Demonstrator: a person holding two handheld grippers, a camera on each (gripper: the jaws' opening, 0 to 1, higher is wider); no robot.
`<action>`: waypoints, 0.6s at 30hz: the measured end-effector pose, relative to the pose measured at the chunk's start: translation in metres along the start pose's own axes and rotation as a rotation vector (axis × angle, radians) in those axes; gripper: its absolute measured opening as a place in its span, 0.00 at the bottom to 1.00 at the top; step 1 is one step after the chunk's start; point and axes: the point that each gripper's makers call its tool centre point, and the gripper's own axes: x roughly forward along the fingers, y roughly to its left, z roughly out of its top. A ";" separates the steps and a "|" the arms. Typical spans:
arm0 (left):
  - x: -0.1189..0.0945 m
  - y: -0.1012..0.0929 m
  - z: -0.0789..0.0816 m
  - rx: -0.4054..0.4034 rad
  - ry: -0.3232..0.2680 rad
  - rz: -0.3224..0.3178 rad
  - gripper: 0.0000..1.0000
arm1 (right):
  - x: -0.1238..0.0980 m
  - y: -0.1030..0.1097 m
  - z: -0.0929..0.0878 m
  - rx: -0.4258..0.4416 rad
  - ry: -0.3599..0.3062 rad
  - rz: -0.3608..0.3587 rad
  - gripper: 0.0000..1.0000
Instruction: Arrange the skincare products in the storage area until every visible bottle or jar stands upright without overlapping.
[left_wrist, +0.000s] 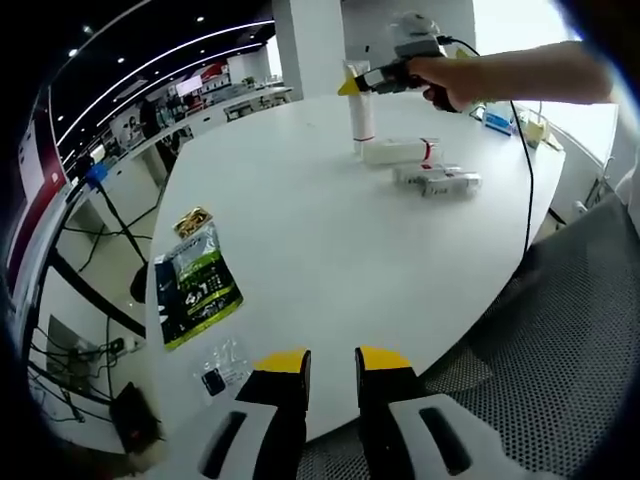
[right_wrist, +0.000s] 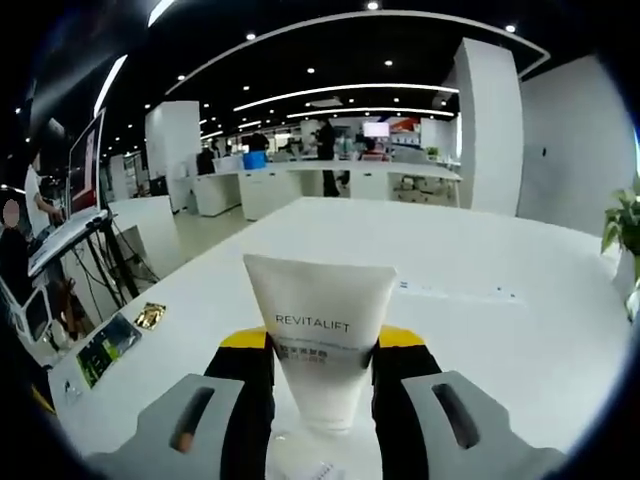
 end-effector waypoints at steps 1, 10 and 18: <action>0.000 0.000 -0.001 0.003 0.003 0.000 0.18 | -0.001 0.001 0.000 -0.007 -0.005 0.000 0.34; 0.000 -0.001 -0.002 0.009 0.009 -0.003 0.18 | -0.006 0.000 0.001 0.002 -0.027 -0.006 0.35; 0.001 -0.001 -0.002 0.014 0.013 -0.003 0.18 | -0.010 0.002 0.002 0.008 -0.017 0.001 0.36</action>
